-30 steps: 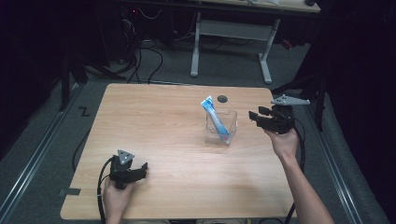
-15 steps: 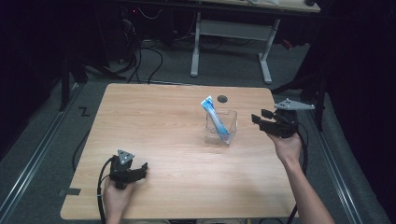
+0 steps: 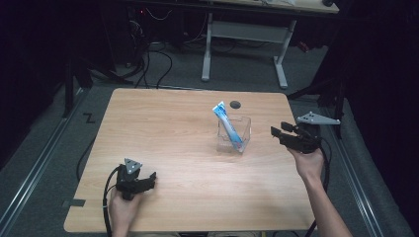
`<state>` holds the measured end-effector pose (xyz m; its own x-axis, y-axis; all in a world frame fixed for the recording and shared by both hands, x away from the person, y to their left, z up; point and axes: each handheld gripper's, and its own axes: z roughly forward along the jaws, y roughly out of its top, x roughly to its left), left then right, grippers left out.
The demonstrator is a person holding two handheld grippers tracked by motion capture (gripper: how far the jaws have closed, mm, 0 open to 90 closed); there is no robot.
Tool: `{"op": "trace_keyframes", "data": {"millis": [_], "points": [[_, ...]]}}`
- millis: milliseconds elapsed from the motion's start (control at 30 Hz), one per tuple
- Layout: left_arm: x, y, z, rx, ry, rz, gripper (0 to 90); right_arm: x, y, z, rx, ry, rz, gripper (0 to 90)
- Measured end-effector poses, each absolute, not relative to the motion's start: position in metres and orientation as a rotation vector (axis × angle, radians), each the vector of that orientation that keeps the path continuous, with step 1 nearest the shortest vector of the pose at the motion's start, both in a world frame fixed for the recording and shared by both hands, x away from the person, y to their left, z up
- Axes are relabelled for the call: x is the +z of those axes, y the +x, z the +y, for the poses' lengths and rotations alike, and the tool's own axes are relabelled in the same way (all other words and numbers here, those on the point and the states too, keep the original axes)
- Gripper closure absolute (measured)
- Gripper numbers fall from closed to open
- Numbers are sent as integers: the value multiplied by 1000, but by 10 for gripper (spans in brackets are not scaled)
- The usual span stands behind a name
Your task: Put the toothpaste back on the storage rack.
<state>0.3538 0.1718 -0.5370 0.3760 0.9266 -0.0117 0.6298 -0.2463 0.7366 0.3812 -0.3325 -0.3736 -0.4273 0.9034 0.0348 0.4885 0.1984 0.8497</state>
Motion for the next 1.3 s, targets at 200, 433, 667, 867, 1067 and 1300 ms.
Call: {"op": "trace_keyframes", "data": {"millis": [200,433,667,867,1067,1300], "points": [[-537,354,172,574,1976,1338,218,-379,378,-334,1150,1306,2001,508],[-537,354,172,574,1976,1338,218,-383,376,-336,1162,1315,1999,508],[-537,354,172,574,1976,1338,218,-388,373,-336,1167,1323,2000,508],[-537,354,172,574,1976,1338,218,-395,371,-337,1175,1339,2001,509],[-537,354,172,574,1976,1338,218,-400,368,-338,1188,1356,1995,510],[-537,354,172,575,1976,1338,218,-405,365,-339,1195,1358,1989,510]]}}
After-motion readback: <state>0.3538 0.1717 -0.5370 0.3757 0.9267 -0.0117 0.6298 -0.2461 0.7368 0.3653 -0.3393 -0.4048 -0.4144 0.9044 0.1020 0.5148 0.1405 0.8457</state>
